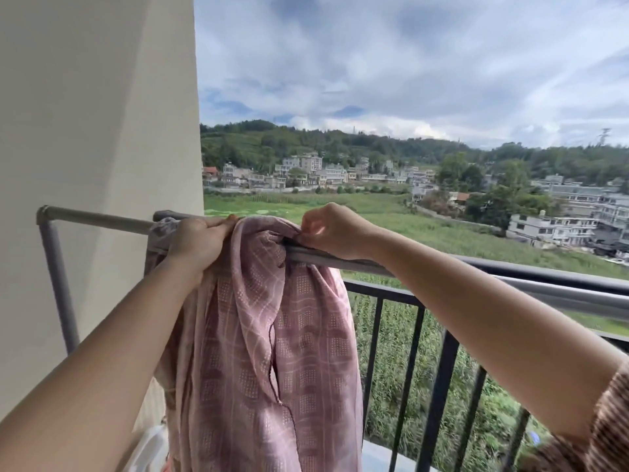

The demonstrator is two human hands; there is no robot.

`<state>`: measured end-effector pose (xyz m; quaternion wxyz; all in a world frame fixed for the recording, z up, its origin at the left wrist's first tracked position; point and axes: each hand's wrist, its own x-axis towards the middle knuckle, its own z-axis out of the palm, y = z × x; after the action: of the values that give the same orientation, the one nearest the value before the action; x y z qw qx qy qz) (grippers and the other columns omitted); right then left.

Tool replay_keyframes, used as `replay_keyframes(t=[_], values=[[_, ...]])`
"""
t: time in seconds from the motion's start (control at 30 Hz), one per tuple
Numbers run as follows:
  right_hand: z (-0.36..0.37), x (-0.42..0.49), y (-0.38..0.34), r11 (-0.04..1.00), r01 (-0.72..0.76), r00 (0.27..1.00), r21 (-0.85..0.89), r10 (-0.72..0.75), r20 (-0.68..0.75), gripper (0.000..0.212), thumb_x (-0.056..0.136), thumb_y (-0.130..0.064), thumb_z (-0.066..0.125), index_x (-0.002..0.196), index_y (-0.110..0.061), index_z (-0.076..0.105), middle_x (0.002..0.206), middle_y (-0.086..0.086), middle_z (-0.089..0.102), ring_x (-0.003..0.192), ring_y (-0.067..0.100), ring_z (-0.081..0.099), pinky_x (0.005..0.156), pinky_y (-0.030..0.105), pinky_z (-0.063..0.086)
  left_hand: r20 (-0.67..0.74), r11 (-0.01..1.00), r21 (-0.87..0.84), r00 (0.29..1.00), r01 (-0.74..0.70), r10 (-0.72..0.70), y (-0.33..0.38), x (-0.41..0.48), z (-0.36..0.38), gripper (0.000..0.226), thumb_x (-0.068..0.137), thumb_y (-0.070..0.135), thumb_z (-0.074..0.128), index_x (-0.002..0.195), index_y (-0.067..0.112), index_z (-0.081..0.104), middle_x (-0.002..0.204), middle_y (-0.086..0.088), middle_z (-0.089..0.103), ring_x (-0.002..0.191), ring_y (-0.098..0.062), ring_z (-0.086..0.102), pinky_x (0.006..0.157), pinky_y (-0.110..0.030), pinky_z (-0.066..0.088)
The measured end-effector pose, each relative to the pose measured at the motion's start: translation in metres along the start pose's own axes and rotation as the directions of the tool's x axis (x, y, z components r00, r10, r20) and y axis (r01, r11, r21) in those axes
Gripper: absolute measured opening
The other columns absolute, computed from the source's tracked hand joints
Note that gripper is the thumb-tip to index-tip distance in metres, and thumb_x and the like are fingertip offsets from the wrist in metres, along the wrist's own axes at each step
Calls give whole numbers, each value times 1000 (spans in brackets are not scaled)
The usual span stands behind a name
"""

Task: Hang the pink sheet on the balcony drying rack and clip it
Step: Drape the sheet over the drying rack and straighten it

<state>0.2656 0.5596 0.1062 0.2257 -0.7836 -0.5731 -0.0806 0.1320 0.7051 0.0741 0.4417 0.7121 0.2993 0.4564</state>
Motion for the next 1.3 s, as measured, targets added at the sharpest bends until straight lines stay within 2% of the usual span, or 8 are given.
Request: replay_keyframes(t=[0.23,0.37,0.47,0.67,0.83,0.93,1.1,1.3], values=[[-19,4,2,996,10,1000,-84,-12,-25,18,91,-22,60,74,-19,57,78,-1,59,70,15,53,62,29,45,-129,931,281,952,-233,277,-8,3,1,23,90,27,60,104,10,64,99,-12,62,99,-30,58,76,-25,35],[-5,7,0,997,-46,997,55,49,-64,15,89,-19,64,75,-15,61,69,-3,59,53,6,46,47,18,36,-52,579,401,613,-710,788,-5,-53,7,20,86,30,57,88,10,56,87,-3,50,83,-16,45,71,-20,31],[4,10,1,998,-52,991,42,57,-124,12,87,-22,66,78,-14,64,77,5,64,57,9,48,49,22,39,265,270,519,452,-811,852,-19,-96,24,29,76,46,61,74,17,55,81,2,50,80,-16,44,71,-31,33],[6,4,1,997,-79,987,9,80,-142,15,87,-25,65,79,-13,65,76,3,63,62,13,50,56,27,45,459,-54,863,737,-502,496,-66,-109,49,57,64,33,74,112,14,51,118,-6,48,102,-24,31,88,-47,24],[9,-6,1,998,-68,983,0,67,-173,14,87,-22,65,76,-13,64,71,0,60,59,10,49,52,21,40,495,-86,822,630,-563,598,-64,-105,31,27,61,8,73,87,9,65,91,-9,62,76,-26,56,65,-40,47],[9,-12,-3,998,-61,977,20,63,-204,14,84,-19,67,78,-6,68,75,5,66,66,17,56,53,22,43,454,58,789,645,-611,614,-46,-101,11,7,73,3,63,70,8,67,68,-9,63,56,-24,63,45,-30,50],[9,-30,-9,999,4,1000,48,-4,-18,43,71,-35,79,105,-13,66,100,-1,58,90,15,53,73,22,45,138,868,251,904,-427,405,-5,-73,-17,15,88,6,60,86,17,70,85,-6,74,76,-19,68,65,-23,47],[27,-26,-25,993,-42,932,-115,-3,-363,47,79,-57,58,65,-13,64,64,2,62,59,21,58,53,35,49,52,911,-165,919,-377,390,61,-72,-6,23,91,11,57,74,25,62,69,-2,65,60,-11,58,58,-21,47]])
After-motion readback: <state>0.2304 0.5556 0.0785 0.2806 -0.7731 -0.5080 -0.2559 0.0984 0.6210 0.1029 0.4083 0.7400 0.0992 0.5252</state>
